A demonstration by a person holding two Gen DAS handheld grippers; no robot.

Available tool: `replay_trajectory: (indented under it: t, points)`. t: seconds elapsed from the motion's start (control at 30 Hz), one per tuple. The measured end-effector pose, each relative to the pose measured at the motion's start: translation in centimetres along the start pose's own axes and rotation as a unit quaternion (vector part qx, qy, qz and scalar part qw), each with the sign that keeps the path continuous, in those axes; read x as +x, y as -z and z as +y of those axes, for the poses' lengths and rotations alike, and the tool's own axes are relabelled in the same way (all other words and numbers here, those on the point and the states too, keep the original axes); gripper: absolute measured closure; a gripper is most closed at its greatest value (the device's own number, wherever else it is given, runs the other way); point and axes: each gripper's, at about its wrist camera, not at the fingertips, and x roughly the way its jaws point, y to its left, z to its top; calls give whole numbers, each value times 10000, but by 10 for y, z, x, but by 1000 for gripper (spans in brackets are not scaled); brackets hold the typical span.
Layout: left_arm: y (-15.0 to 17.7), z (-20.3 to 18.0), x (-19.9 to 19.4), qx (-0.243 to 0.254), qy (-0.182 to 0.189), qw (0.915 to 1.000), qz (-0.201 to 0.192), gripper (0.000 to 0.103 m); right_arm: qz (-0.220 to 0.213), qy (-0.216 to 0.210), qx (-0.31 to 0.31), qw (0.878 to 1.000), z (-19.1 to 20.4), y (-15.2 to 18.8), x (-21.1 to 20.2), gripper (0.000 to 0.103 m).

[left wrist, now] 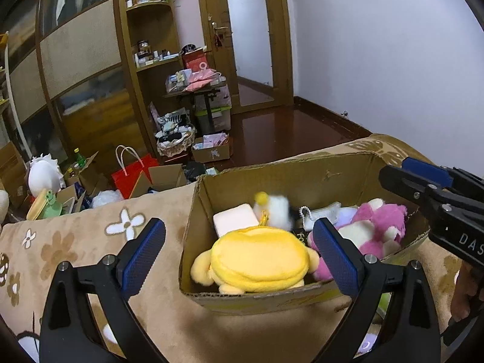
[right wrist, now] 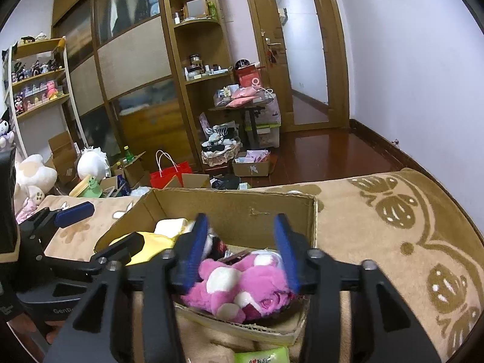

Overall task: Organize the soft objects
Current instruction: 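Open the left tool dropping the yellow plush while the right tool releases the pompom into the box, then move both tools down toward the clear bag and green tissue pack beside the box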

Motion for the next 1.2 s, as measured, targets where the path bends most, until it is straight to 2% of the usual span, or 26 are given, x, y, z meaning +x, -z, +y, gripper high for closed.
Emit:
replay_trajectory:
  t: [0.23,0.33,0.47,0.63,1.03,1.2]
  points:
    - [5,-1,-16,28,-121,9999,-5,2,-19,38,91,9999,0,-1,-12,25]
    - [6,-3,-25,31,-146,9999,-22,2,-89,65,102,9999,1,-3,-23,9]
    - [10,-2,-36,-116,-156,9998,4,2,-168,75,117,9998,4,-5,-39,0]
    - [15,-3,-46,-322,-11,9990,318,2,-175,138,69,9997,6,-4,-53,0]
    - [32,-10,-81,-570,107,9970,514,2,-76,143,72,9998,6,6,-93,0]
    - [38,-13,-87,-488,49,9970,591,2,-68,157,105,9998,2,11,-104,0]
